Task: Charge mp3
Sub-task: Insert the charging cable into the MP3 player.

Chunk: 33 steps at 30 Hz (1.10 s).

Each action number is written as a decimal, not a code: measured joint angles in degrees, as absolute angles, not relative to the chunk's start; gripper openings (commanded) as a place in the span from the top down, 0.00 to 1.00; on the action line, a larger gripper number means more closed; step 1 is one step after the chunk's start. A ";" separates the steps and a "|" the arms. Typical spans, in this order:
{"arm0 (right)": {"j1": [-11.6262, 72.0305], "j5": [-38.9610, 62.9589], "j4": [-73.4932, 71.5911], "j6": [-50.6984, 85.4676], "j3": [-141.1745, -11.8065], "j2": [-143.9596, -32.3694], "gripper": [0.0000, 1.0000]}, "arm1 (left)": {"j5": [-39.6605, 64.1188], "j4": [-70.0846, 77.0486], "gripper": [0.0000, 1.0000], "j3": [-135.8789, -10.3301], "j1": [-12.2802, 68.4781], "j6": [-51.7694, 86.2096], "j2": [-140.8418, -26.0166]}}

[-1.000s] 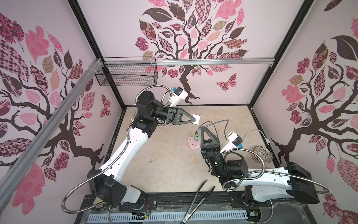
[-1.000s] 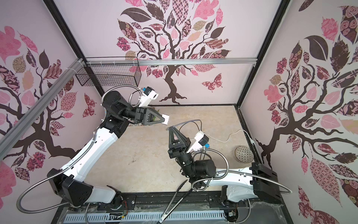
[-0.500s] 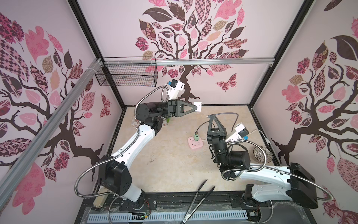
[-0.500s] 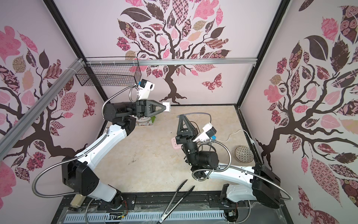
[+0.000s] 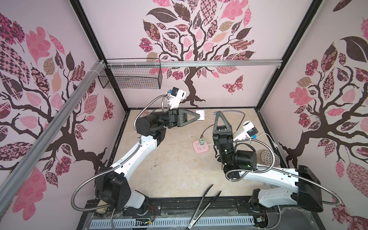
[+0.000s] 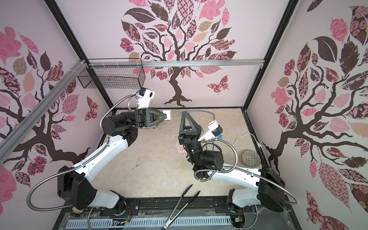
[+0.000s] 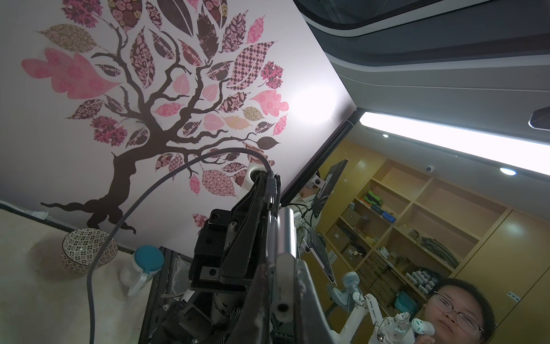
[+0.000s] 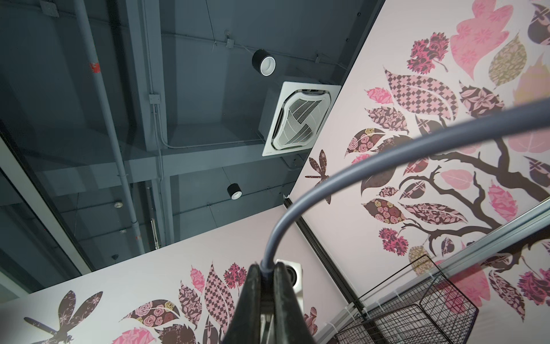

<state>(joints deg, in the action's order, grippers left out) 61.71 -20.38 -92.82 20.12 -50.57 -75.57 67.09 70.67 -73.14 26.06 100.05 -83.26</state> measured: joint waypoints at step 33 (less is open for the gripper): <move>62.37 -19.53 -92.51 26.17 -50.76 -78.59 1.00 | 63.61 67.59 1.00 -71.07 25.65 93.54 -81.65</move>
